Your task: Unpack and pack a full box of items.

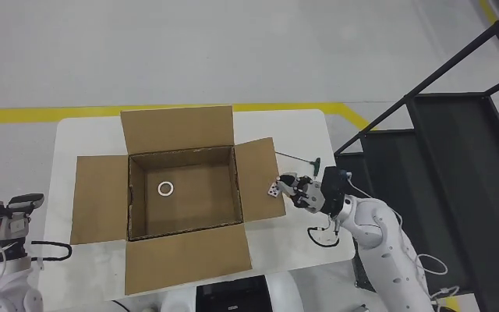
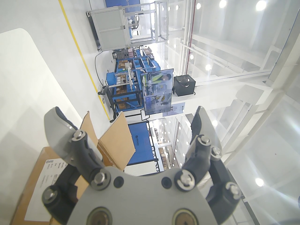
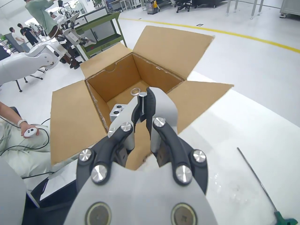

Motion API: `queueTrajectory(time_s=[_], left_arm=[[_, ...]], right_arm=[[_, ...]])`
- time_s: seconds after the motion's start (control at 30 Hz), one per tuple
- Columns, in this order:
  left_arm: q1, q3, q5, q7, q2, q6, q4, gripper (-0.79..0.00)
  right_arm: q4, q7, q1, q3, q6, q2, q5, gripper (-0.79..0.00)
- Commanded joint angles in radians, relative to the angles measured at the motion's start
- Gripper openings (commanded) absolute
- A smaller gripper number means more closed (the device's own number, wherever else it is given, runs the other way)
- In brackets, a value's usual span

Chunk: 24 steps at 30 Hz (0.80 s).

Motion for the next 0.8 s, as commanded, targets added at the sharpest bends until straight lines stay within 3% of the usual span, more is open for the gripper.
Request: queueTrajectory(time_s=[0.0,0.23,0.53,0.77], left_arm=[[0.0,0.0,0.0,0.0,0.0,0.0,0.0,0.0],[0.0,0.0,0.0,0.0,0.0,0.0,0.0,0.0],[0.0,0.0,0.0,0.0,0.0,0.0,0.0,0.0],[0.0,0.0,0.0,0.0,0.0,0.0,0.0,0.0]], right_arm=[[0.028,-0.094,-0.02,0.018,0.0,0.007,-0.025,-0.785],[0.157,-0.24,-0.055,0.055,0.008,0.024,-0.088,-0.785],[0.31,-0.03,0.023,0.0,0.146,0.025,-0.003,-0.785],[0.415,0.111,0.094,-0.031,0.175,0.031,0.013,-0.785]])
